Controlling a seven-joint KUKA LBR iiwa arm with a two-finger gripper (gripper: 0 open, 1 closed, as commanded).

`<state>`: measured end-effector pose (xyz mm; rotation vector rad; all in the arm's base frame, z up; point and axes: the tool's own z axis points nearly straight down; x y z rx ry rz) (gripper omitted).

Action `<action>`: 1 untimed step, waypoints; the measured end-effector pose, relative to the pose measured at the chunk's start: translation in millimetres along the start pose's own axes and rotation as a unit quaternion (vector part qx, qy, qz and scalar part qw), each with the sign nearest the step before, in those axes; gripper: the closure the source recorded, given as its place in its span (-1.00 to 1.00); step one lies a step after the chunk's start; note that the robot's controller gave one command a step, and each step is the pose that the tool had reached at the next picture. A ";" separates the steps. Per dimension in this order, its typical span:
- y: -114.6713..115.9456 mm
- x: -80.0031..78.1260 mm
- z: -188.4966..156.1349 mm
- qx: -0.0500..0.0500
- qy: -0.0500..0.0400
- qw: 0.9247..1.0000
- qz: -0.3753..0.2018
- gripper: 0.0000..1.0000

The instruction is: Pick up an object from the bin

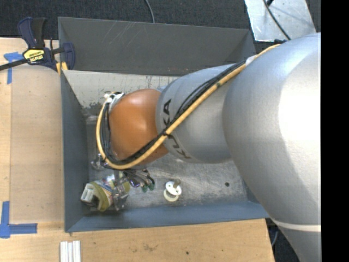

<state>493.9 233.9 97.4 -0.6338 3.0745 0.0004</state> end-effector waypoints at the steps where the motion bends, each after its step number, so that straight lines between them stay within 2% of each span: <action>1: 2.4 -8.2 15.6 0.006 -0.008 0.990 -0.143 1.00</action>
Offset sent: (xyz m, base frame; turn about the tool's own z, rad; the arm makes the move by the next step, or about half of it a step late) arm 0.0000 0.0000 0.0000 0.0000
